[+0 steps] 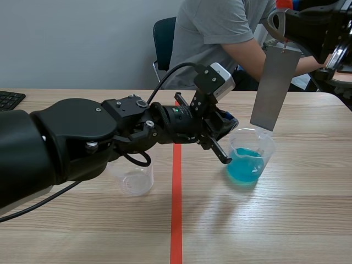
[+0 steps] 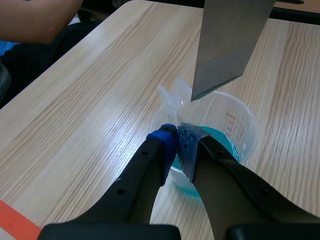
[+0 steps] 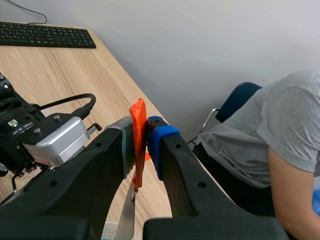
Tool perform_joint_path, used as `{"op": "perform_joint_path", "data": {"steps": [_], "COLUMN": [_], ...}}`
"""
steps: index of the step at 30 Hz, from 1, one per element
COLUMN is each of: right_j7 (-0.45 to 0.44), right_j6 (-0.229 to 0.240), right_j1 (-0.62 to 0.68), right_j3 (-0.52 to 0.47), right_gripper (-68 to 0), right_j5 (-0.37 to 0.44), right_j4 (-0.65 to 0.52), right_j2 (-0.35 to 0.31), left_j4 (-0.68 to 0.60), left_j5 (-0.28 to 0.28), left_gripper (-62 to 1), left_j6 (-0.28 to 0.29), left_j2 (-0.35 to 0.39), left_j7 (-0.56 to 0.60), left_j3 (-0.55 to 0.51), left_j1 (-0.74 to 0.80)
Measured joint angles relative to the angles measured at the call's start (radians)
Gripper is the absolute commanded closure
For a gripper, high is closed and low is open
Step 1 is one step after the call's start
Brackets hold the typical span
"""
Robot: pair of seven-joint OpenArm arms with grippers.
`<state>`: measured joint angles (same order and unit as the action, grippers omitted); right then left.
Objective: Do the redox reaction experiment.
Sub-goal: 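Raise the plate and point at it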
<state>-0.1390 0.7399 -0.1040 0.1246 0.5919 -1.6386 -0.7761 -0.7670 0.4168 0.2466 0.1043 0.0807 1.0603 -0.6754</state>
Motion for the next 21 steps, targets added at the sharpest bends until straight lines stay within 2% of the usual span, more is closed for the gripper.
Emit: {"op": "perform_joint_path", "data": {"steps": [5,9,11,17,21], "right_j7": [0.0,0.003,0.003,0.003,0.003], "right_j6": [0.0,0.0,0.0,0.0,0.0], "right_j1": [0.0,0.0,0.0,0.0,0.0], "right_j3": [0.0,0.0,0.0,0.0,0.0], "right_gripper": [-1.5,-1.5,-1.5,-1.5,-1.5], "right_j5": [0.0,0.0,0.0,0.0,0.0], "right_j4": [0.0,0.0,0.0,0.0,0.0], "right_j2": [0.0,0.0,0.0,0.0,0.0], "left_j4": [-0.106,-0.283,-0.373,-0.561,-0.61], "left_j5": [0.004,0.016,0.035,0.158,0.161], "left_gripper": [-4.4,-4.4,-4.4,-4.4,-4.4], "left_j6": [0.0,0.0,0.0,0.0,0.0], "left_j2": [0.092,0.246,0.336,0.609,0.728], "left_j7": [0.001,0.0,0.002,0.005,0.028], "left_j3": [-0.012,-0.079,-0.129,-0.332,-0.495], "left_j1": [0.035,0.112,0.16,0.365,0.563]}}
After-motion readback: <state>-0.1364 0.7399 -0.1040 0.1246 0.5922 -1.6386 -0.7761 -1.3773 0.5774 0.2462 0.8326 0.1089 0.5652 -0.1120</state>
